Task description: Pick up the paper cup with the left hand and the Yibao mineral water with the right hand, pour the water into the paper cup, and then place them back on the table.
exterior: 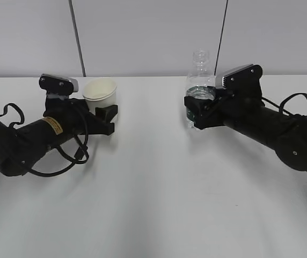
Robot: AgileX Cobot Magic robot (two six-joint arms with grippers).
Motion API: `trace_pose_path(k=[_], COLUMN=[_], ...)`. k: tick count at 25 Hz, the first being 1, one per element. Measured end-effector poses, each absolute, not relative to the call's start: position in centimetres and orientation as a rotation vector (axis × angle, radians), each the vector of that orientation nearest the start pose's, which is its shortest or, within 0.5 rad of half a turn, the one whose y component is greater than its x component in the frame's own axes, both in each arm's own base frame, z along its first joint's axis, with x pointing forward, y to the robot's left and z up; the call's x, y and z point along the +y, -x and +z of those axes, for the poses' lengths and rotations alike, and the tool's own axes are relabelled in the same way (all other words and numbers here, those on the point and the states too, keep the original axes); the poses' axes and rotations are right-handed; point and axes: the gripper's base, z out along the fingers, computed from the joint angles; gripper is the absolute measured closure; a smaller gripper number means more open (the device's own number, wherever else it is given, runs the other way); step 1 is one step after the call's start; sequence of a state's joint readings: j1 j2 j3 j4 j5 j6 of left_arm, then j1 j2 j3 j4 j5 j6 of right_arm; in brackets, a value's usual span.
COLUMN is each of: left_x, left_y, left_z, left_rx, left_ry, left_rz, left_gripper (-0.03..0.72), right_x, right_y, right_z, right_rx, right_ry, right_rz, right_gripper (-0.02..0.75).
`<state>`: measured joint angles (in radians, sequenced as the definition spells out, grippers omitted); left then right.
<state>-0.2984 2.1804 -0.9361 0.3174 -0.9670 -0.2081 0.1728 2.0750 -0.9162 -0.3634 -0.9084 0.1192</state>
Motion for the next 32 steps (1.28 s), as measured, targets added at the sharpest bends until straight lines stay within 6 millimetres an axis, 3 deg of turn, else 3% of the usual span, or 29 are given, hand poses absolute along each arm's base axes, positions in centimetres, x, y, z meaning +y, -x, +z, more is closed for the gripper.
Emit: trace_pose_path(k=[6, 32], left_x=[-13.27, -13.11], left_y=[-37.73, -37.58], left_z=[8.89, 8.22], left_rx=[1.79, 1.86], left_ry=[-0.444, -0.476], left_rz=[-0.428, -0.398], left_gripper=[0.248, 0.248], right_x=[9.38, 9.4], right_y=[-38.52, -38.52], right_z=[11.53, 11.6], right_rx=[1.709, 1.701], right_ry=[0.444, 0.443], right_rz=[0.314, 0.316], right_gripper=[0.236, 0.236])
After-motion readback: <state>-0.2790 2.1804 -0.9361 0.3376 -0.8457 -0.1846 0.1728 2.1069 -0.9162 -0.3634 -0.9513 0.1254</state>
